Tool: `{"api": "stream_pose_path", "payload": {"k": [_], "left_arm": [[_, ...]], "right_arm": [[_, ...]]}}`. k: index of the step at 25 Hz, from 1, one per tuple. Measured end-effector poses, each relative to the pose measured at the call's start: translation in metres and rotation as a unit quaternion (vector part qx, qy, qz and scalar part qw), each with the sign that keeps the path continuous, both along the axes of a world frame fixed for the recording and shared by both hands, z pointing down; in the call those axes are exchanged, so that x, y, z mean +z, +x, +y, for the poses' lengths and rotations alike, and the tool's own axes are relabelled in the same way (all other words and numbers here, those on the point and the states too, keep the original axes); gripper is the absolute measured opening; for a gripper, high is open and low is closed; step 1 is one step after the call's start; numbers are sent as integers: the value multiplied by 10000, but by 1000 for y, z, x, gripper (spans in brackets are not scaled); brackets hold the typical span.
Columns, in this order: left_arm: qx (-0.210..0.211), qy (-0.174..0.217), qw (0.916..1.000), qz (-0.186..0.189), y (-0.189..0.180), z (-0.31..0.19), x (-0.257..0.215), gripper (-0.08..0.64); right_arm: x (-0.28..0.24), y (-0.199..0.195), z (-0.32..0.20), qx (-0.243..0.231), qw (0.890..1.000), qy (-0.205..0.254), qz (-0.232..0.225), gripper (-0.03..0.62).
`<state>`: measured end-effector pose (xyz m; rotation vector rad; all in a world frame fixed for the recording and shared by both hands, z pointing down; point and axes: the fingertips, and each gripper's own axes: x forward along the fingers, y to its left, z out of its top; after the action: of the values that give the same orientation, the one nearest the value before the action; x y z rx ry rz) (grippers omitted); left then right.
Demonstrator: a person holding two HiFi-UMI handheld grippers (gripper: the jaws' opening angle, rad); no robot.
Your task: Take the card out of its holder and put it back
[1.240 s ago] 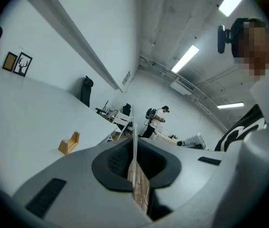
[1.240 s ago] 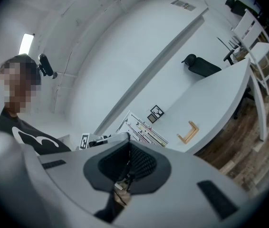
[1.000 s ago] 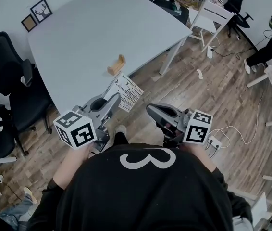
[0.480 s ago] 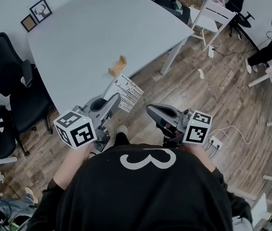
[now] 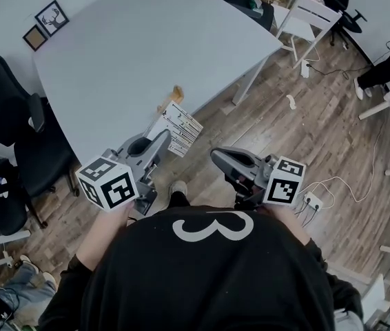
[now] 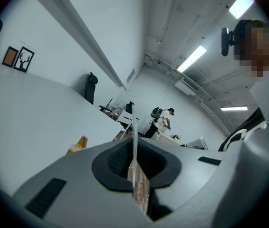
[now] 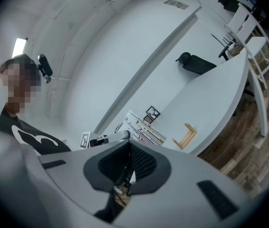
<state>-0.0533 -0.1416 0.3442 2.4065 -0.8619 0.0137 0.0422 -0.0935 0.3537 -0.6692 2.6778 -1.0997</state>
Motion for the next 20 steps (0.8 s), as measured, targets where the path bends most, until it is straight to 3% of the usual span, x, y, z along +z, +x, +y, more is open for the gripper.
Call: {"api": "stream_pose_path", "payload": {"k": [20], "left_arm": [[-175,464,9960,-746,-34,-97,9,25]], "right_arm": [[7,-20,-54,540,9983,-191,111,11]]}}
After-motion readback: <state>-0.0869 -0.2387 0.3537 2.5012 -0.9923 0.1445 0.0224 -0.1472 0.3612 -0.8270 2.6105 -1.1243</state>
